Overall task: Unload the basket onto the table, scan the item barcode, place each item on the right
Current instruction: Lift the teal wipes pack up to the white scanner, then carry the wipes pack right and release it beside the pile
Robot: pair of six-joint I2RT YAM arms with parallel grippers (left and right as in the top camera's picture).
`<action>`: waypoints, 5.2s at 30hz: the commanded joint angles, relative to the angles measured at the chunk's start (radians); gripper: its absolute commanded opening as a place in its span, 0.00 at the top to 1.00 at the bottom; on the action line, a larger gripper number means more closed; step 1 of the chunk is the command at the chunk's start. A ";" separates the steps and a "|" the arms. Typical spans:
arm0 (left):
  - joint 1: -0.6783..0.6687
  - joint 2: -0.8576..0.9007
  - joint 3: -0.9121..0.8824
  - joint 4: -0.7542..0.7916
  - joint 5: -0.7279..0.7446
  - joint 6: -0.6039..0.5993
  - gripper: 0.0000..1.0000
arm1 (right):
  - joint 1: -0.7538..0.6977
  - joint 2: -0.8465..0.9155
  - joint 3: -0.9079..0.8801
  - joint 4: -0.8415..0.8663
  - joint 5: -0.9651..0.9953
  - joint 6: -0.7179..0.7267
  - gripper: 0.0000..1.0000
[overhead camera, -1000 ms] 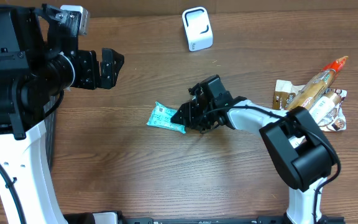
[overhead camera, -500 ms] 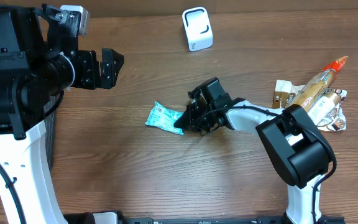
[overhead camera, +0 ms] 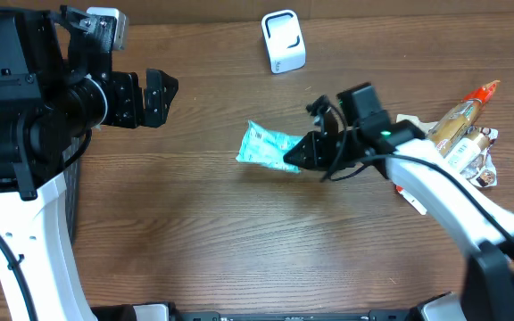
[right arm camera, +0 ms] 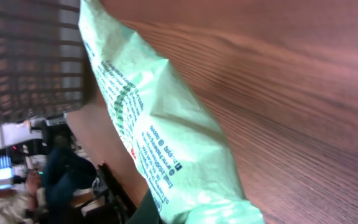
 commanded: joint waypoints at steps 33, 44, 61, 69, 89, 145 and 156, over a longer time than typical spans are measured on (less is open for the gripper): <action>-0.002 0.003 0.008 0.001 -0.002 0.016 0.00 | 0.061 0.278 0.552 0.198 1.271 -0.898 0.96; -0.002 0.003 0.008 0.001 -0.002 0.016 0.00 | 0.071 0.465 0.552 0.660 1.304 -1.426 0.96; -0.002 0.003 0.008 0.001 -0.002 0.016 0.00 | 0.080 0.686 0.552 0.999 1.318 -1.747 0.96; -0.002 0.003 0.008 0.001 -0.002 0.016 0.00 | 0.084 0.694 0.552 0.996 1.311 -1.739 0.96; -0.002 0.003 0.008 0.001 -0.002 0.016 0.00 | 0.109 0.484 0.552 0.879 1.375 -1.405 0.96; -0.002 0.003 0.008 0.001 -0.002 0.016 0.00 | -0.632 -0.261 0.043 -0.406 0.534 0.071 0.24; -0.002 0.003 0.008 0.001 -0.002 0.016 0.00 | -0.617 -0.457 0.297 -0.660 0.171 -0.428 0.13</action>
